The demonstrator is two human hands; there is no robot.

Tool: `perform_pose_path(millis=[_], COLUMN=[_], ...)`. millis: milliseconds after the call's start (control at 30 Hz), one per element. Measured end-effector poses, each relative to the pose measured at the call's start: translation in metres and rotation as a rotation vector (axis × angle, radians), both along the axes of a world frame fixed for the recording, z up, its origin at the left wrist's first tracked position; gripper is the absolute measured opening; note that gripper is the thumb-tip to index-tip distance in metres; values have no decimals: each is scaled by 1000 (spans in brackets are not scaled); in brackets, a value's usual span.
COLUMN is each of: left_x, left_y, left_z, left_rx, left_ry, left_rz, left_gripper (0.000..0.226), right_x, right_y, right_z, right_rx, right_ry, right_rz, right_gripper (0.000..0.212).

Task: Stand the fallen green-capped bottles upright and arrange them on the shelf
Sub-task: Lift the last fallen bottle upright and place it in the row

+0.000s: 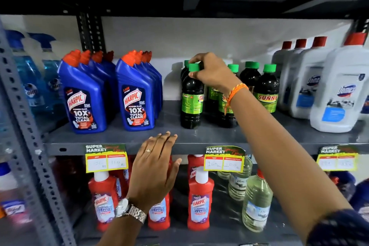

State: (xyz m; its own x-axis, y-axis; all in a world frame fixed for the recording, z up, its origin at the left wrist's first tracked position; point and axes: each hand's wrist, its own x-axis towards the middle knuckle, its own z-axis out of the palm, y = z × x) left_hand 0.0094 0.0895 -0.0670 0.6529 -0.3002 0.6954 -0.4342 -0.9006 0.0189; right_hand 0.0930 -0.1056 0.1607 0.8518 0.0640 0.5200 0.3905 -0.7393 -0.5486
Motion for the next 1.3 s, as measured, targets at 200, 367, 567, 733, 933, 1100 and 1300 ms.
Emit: perform_pose_path(millis=[200, 367, 567, 733, 933, 1100, 1300], left_x=[3, 4, 3, 2, 1, 1, 0], left_y=[0, 1, 0, 0, -1, -3, -4], left_z=[-2, -5, -4, -3, -3, -3, -3], left_rx=[19, 34, 30, 31, 9, 11, -6], left_ry=[-34, -73, -94, -88, -75, -71, -73], left_rz=[7, 9, 19, 17, 15, 22, 10], left_gripper=[58, 58, 57, 58, 57, 58, 58], right_x=[-7, -2, -4, -7, -13, -9, -11], right_y=[-5, -1, -4, -8, -23, -15, -15], right_z=[-69, -112, -115, -116, -118, -114, -117], right_rx=[256, 478, 392, 179, 405, 58, 176], right_ry=[329, 402, 370, 352, 435, 266, 278], right_rz=[97, 152, 146, 85, 301, 31, 79], right_gripper=[105, 70, 71, 84, 42, 76, 56])
